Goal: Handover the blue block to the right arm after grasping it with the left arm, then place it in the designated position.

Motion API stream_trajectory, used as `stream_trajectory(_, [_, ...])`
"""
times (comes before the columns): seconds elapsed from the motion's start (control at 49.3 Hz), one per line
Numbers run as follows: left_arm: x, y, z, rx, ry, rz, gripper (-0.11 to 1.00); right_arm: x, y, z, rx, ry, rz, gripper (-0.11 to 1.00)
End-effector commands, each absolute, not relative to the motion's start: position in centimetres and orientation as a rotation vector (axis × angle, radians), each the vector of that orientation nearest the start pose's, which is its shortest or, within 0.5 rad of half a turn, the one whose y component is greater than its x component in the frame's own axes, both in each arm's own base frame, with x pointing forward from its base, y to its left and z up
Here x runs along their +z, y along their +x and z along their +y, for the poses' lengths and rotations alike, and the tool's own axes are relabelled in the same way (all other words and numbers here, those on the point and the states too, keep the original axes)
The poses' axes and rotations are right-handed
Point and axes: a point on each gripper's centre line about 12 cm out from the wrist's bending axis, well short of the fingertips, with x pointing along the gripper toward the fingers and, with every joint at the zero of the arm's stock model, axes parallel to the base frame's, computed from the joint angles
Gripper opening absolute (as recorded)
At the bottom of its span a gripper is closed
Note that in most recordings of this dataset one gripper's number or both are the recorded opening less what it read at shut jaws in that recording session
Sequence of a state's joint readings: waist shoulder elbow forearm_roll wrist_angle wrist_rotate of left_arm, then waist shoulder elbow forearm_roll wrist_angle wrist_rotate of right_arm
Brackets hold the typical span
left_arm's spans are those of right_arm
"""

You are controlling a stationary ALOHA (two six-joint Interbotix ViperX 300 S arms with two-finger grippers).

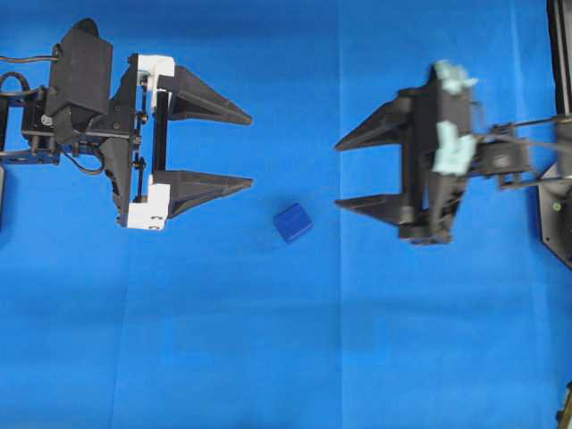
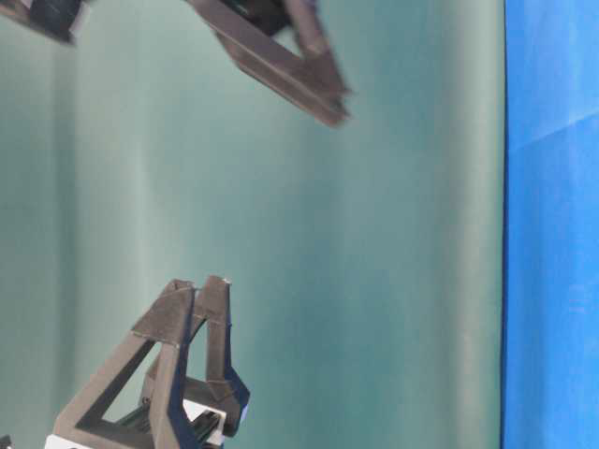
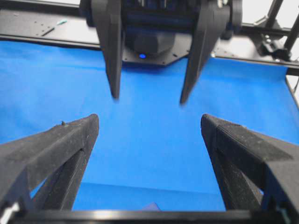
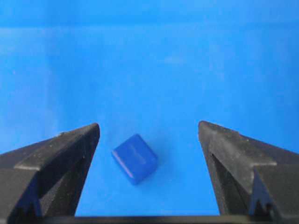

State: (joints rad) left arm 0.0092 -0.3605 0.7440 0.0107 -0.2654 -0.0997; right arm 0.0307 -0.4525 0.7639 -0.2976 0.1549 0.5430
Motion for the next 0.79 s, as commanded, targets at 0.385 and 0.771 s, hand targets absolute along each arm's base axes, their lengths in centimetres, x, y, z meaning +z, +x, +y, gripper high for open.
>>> stream_trajectory(0.385, [31.5,34.4,0.3,0.009,-0.087,0.080,0.93,30.4,29.5,0.0,-0.066,0.194,0.360,0.83])
stream_trajectory(0.771, [31.5,34.3,0.2,0.007,-0.085,0.077,0.93,29.8,29.1,-0.5,-0.015,0.203,0.204,0.83])
